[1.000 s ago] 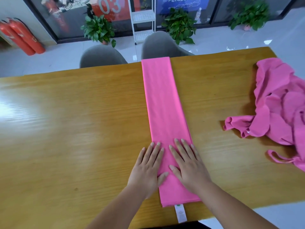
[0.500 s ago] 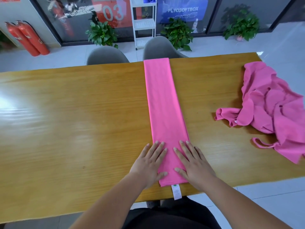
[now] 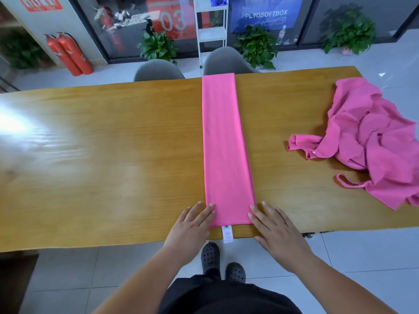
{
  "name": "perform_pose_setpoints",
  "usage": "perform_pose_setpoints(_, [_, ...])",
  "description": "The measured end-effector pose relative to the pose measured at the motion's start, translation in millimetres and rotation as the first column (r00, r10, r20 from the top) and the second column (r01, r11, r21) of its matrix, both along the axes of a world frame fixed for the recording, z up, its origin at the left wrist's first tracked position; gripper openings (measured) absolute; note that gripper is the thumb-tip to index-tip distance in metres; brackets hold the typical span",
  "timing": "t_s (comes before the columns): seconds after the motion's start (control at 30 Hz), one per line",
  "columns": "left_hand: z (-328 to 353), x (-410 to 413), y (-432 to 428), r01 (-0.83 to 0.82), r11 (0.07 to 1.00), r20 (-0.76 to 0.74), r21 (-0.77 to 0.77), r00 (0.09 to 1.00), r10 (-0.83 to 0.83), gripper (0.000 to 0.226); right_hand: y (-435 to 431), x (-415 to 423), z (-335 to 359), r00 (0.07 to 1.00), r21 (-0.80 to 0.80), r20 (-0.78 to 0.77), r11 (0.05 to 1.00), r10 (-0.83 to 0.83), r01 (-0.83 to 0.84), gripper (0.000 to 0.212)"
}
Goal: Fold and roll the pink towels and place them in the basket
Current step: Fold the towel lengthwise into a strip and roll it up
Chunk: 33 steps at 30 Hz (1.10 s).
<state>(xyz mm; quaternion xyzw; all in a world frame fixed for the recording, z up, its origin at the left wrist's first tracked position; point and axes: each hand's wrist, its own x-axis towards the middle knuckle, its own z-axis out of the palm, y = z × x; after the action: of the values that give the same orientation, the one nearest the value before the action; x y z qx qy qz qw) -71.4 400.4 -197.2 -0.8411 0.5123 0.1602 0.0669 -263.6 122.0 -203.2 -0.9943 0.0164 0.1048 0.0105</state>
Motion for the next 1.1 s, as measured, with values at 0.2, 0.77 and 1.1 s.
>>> perform_pose_setpoints(0.2, [8, -35, 2, -0.072, 0.995, 0.039, -0.067, 0.996, 0.075, 0.064, 0, -19, -6, 0.998, -0.019, 0.063, 1.0, 0.011, -0.01, 0.06])
perform_pose_setpoints(0.77, [-17, -53, 0, -0.028, 0.89, 0.172, -0.456, 0.978, 0.119, 0.03, 7, -12, -11, 0.921, 0.187, 0.386, 0.982, -0.053, -0.022, 0.029])
perform_pose_setpoints(1.1, [2, -42, -8, -0.654, 0.643, -0.463, -0.398, 0.749, 0.475, 0.01, 12, 7, 4, 0.868, 0.492, 0.174, 0.805, -0.464, 0.332, 0.011])
